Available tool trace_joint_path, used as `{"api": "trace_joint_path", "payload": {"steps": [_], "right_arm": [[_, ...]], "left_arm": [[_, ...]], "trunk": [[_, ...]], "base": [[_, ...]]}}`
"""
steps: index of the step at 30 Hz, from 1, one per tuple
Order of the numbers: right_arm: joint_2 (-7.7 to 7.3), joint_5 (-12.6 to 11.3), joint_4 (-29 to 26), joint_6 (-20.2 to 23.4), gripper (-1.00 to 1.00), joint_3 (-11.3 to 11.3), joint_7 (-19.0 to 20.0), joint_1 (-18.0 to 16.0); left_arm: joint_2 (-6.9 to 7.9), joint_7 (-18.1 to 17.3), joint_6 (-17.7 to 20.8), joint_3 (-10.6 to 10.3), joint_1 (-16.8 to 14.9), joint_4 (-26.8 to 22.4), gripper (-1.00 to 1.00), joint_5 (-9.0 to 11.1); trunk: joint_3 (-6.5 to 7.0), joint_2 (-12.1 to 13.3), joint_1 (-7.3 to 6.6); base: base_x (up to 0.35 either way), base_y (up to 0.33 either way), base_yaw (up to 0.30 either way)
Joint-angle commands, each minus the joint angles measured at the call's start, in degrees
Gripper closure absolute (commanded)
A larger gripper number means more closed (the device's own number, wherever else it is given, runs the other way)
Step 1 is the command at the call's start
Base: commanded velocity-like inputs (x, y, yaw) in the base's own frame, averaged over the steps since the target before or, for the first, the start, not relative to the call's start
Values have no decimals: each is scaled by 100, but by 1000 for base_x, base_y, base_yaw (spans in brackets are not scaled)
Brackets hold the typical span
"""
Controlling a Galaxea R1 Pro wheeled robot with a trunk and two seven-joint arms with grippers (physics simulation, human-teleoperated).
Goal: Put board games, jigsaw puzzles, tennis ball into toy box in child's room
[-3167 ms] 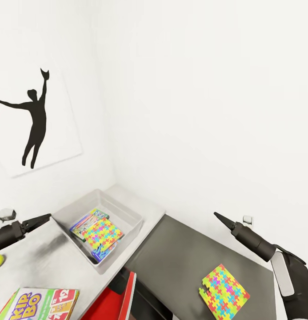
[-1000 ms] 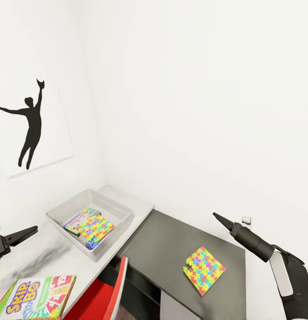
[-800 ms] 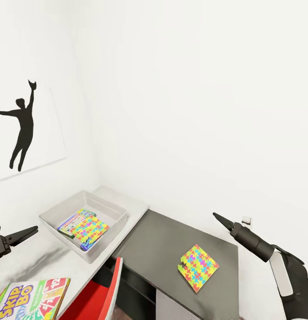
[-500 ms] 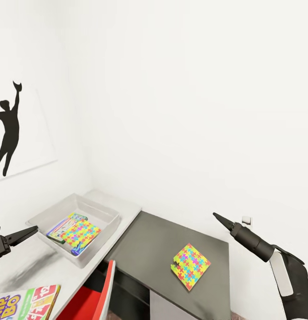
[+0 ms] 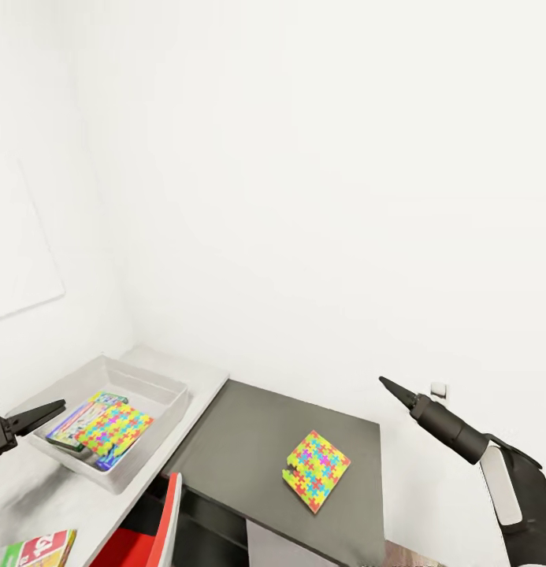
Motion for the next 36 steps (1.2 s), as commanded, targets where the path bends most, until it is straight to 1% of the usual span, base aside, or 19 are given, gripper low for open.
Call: {"api": "trace_joint_path", "payload": {"steps": [1,18,24,32,36], "right_arm": [[-1,-28,4,38,-100,-1,5,-2],[-13,-41,17,50,-100,-20,5,-7],[11,-37,22,52,-100,-17,5,-8],[7,-41,31,56,-100,-8,0,-7],[5,-38,64,56,-100,-7,-3,-8]], "left_arm": [[1,-28,61,4,0,-1,-100,-10],[1,-28,61,-25,0,-14,-100,-10],[0,-28,61,-37,0,-22,-100,-10],[-20,-28,57,-46,0,-32,-100,-10],[-37,-28,-64,-48,0,-51,-100,-10]], "trunk": [[5,-4,2],[118,-4,2],[128,-4,2],[130,-4,2],[130,-4,2]], "base": [[0,0,-213],[0,0,-208],[0,0,-103],[0,0,-247],[0,-100,-276]]}}
